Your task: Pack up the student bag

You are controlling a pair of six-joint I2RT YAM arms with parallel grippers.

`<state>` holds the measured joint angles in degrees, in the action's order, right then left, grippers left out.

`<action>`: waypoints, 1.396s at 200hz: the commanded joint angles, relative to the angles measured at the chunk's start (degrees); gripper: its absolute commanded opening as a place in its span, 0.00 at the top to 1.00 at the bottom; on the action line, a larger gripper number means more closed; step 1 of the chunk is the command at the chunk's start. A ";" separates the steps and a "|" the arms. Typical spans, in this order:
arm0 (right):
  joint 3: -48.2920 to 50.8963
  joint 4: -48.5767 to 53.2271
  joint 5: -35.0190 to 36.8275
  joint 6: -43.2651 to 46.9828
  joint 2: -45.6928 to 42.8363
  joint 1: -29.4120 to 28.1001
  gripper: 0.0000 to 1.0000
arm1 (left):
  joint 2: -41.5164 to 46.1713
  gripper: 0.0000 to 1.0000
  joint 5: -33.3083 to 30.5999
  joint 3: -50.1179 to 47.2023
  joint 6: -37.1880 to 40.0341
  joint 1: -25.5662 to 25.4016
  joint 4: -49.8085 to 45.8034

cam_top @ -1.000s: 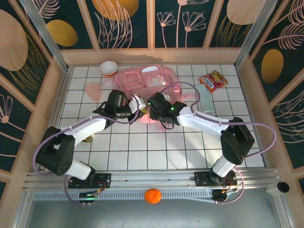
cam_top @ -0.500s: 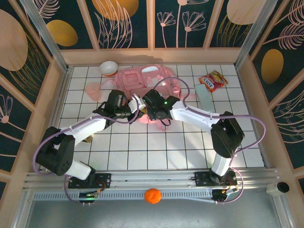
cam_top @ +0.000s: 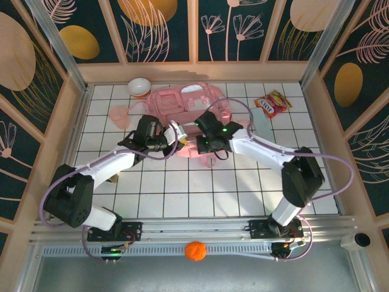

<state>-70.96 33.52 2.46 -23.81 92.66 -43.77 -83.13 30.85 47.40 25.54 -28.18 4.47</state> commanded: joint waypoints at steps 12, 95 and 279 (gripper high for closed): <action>7.38 -3.80 -9.87 3.89 -8.70 5.92 1.00 | 3.24 1.00 -2.70 -1.16 4.49 0.26 -1.09; 14.92 -9.39 -25.67 4.14 -12.56 4.75 1.00 | 7.13 1.00 -16.91 -4.72 12.14 0.41 -10.18; 18.37 -17.28 -33.11 -2.16 -12.32 0.10 1.00 | 2.46 1.00 -9.81 -0.36 19.47 -7.73 -14.39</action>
<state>-51.68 14.52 -28.10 -28.34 82.63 -44.75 -80.66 26.11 47.44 41.65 -36.10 -11.31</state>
